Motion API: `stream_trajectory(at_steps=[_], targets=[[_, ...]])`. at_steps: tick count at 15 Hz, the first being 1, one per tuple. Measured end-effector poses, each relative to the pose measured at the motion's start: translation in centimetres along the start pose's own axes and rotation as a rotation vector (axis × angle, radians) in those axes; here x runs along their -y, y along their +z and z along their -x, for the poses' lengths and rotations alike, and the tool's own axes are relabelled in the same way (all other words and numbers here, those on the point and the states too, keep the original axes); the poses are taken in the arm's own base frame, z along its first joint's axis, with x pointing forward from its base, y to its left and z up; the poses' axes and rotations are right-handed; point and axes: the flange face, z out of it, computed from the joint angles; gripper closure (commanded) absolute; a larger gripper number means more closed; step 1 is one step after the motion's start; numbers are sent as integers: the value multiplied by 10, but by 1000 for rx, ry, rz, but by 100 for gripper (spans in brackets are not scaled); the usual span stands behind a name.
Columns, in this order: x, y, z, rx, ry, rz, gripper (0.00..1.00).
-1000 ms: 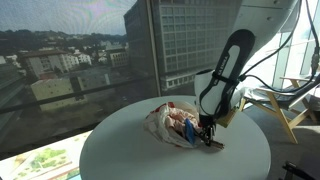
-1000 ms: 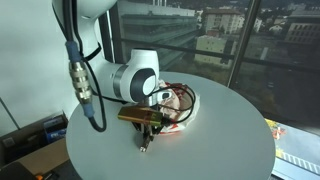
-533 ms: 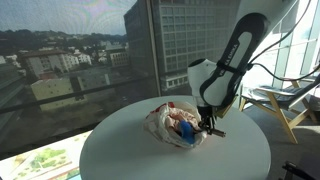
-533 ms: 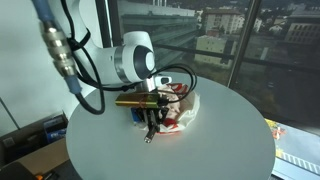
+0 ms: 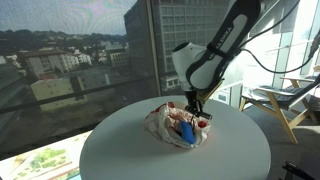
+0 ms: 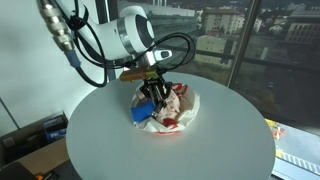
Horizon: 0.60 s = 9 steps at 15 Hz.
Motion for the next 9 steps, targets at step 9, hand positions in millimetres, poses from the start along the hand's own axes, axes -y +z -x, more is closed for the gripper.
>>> stream_trajectory(at_steps=[9], targets=[[33, 15, -24, -87, -88, -72, 83]])
